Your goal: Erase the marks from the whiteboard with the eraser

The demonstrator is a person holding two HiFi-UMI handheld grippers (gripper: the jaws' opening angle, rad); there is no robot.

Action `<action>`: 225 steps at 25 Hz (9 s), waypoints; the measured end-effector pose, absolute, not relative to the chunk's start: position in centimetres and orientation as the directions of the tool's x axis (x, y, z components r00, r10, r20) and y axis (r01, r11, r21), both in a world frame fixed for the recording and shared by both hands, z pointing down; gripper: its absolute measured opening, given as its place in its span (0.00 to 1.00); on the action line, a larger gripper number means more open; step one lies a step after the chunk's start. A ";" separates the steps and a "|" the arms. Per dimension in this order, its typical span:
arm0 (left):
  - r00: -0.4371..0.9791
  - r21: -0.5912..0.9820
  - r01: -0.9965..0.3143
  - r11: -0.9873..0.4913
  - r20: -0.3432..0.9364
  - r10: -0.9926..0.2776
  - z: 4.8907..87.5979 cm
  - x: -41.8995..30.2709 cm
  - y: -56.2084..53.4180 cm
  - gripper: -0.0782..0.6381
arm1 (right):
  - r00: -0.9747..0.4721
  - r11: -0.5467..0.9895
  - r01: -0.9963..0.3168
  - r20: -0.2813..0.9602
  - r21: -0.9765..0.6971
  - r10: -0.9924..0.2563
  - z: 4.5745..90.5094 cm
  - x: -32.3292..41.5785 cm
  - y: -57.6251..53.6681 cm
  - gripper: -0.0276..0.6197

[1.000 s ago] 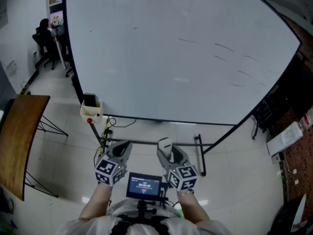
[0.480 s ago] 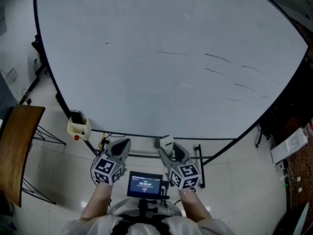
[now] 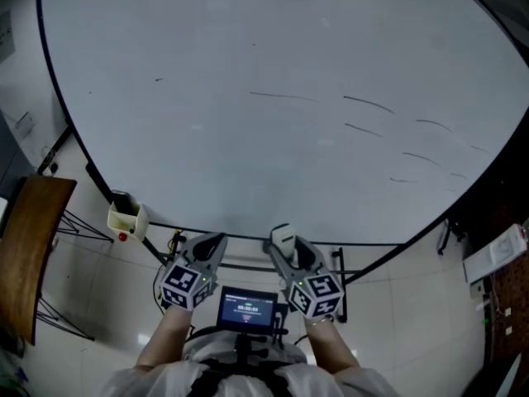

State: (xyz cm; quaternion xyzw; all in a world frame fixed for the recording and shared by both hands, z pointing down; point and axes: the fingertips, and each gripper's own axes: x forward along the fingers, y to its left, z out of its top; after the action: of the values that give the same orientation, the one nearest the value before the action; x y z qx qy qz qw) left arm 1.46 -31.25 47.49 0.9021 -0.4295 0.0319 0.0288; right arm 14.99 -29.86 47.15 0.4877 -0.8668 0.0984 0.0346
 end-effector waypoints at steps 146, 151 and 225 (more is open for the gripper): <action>0.674 0.008 -0.739 -0.674 0.023 -0.738 47.2 -5.7 -30.3 0.12 | -0.330 0.337 -0.941 0.144 0.026 -0.933 47.4 7.8 -27.7 0.46; 0.663 0.011 -0.749 -0.663 0.018 -0.748 47.0 -3.1 -26.6 0.12 | -0.326 0.333 -0.942 0.149 0.027 -0.934 47.3 11.1 -24.0 0.46; 0.675 -0.001 -0.738 -0.675 0.006 -0.738 46.0 0.9 -12.5 0.12 | -0.347 0.345 -0.938 0.130 -0.041 -0.929 46.4 13.3 -9.7 0.45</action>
State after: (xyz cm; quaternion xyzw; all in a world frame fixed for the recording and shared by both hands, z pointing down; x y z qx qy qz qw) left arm 0.94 -12.50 45.98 0.9151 -0.4032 0.0031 0.0007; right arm 13.27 -9.72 46.45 0.5697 -0.8190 0.0543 0.0417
